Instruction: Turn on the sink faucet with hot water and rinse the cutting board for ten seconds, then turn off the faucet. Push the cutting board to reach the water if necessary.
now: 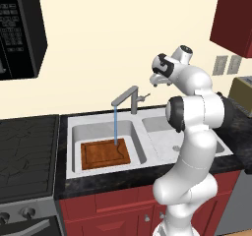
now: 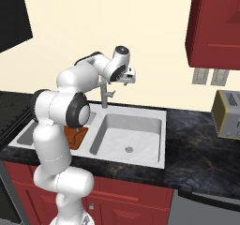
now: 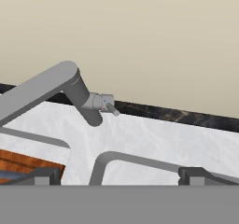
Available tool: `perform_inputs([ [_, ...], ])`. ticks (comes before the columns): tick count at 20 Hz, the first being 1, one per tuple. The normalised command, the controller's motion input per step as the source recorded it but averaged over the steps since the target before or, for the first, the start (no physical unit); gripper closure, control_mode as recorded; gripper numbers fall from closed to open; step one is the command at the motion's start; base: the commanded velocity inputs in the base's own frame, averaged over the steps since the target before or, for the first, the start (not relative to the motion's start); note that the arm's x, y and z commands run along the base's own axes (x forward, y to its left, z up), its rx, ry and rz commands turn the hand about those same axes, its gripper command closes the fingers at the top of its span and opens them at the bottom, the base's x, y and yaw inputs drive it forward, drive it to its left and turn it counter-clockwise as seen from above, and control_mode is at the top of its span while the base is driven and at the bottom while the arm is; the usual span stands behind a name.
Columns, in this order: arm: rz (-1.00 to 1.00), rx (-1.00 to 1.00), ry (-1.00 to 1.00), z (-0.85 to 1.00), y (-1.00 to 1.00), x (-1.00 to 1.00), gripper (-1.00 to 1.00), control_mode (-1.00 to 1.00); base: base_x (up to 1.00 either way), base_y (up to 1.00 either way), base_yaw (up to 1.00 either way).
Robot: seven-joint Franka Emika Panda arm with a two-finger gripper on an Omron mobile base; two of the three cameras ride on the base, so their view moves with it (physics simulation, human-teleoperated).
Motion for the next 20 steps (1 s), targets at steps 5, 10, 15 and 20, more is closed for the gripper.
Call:
perform_inputs([
  [5,0.0,0.0,0.0,0.0,0.0,0.0,-1.0,-1.0,0.0,0.0,0.0],
  [10,0.0,0.0,0.0,0.0,0.0,0.0,-1.0,-1.0,0.0,0.0,0.0],
  [15,0.0,0.0,0.0,0.0,0.0,0.0,-1.0,-1.0,0.0,0.0,0.0],
  [20,0.0,0.0,0.0,0.0,0.0,0.0,-1.0,-1.0,0.0,0.0,0.0],
])
